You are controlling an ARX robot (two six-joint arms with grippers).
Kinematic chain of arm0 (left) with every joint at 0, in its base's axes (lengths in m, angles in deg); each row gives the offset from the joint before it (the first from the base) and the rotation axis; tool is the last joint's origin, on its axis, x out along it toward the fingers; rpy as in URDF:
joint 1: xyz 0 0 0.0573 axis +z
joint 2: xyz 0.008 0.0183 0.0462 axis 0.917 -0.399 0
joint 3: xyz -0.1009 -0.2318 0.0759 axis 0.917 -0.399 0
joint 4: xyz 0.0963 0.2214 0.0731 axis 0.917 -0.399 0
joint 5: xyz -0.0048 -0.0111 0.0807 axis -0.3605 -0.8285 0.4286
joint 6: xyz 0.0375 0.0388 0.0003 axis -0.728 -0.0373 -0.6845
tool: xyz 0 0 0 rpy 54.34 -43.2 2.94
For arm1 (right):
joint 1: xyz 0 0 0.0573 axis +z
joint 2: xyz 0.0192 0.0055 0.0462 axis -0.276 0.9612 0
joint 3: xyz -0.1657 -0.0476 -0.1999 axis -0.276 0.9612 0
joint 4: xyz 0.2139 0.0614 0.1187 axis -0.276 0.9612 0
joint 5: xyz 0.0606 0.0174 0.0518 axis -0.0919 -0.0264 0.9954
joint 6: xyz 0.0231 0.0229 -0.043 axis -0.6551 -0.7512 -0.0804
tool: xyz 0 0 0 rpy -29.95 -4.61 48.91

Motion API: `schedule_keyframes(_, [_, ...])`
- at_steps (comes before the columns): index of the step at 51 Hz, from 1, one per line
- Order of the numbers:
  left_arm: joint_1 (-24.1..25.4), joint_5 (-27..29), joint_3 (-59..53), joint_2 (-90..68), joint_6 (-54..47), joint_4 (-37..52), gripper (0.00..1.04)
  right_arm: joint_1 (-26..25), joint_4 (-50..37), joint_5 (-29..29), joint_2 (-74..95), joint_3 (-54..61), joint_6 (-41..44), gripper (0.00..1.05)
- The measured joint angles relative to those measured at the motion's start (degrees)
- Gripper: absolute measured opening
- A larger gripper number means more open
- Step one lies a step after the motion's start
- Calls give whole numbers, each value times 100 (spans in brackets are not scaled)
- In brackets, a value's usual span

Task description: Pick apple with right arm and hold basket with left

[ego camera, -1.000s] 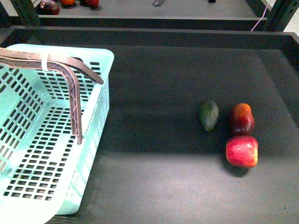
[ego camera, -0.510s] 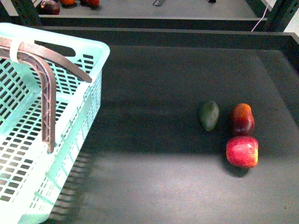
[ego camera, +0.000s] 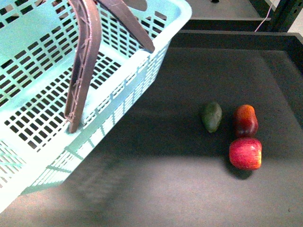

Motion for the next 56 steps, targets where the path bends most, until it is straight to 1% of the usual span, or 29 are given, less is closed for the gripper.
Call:
schedule_keyframes(7, [-306, -50, 133, 0, -144, -131, 20, 0, 0, 0, 0, 0, 0, 96])
schedule_keyframes(20, [-1115, -144, 236, 85, -588, -328, 20, 0, 0, 0, 0, 0, 0, 96])
schedule_keyframes(27, [-1462, -219, 236, 131, -697, -337, 20, 0, 0, 0, 0, 0, 0, 96])
schedule_keyframes(31, [-1519, -249, 238, 129, -726, -337, 20, 0, 0, 0, 0, 0, 0, 96])
schedule_keyframes(56, [-1508, -256, 271, 129, -892, -293, 20, 0, 0, 0, 0, 0, 0, 96])
